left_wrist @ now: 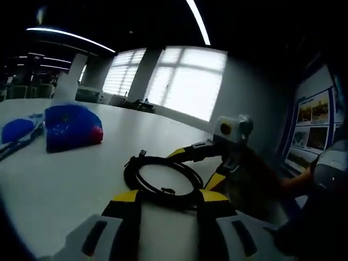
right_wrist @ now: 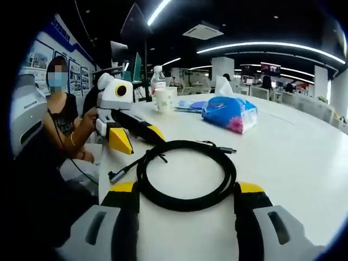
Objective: Arrange the tabletop items into an orderly group along one side of the table until the central work area is clear of visible clutter.
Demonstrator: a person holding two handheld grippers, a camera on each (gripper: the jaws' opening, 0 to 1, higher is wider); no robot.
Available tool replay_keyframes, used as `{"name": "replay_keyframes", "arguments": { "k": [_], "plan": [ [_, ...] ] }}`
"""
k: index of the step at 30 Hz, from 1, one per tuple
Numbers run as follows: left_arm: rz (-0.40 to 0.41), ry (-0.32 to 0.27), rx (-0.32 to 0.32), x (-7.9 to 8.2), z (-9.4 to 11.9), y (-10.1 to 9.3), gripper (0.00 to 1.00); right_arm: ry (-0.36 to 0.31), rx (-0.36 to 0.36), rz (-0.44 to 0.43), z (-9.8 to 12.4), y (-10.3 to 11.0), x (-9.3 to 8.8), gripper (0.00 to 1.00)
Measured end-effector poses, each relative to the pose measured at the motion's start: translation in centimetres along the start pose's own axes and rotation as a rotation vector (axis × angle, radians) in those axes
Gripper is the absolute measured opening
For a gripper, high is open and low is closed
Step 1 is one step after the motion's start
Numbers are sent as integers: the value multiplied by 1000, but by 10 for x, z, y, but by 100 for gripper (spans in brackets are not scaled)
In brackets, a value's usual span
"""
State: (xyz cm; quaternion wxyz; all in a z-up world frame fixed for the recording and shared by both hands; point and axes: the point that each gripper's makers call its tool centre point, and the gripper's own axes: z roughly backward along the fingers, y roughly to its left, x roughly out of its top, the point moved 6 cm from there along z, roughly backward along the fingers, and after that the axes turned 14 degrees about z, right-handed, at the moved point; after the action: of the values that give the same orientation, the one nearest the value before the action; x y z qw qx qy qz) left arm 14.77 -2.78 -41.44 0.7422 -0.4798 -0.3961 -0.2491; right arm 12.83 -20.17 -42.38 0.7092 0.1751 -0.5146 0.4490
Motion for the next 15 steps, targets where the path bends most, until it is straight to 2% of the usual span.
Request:
{"name": "replay_keyframes", "arguments": {
  "k": [6, 13, 15],
  "plan": [
    [3, 38, -38, 2, -5, 1, 40, -3, -77, -29, 6, 6, -2, 68],
    [4, 31, -50, 3, -13, 1, 37, -11, -153, -64, 12, 10, -5, 67],
    [3, 31, -51, 3, -15, 1, 37, -24, -179, -97, 15, 12, -6, 66]
  ]
}}
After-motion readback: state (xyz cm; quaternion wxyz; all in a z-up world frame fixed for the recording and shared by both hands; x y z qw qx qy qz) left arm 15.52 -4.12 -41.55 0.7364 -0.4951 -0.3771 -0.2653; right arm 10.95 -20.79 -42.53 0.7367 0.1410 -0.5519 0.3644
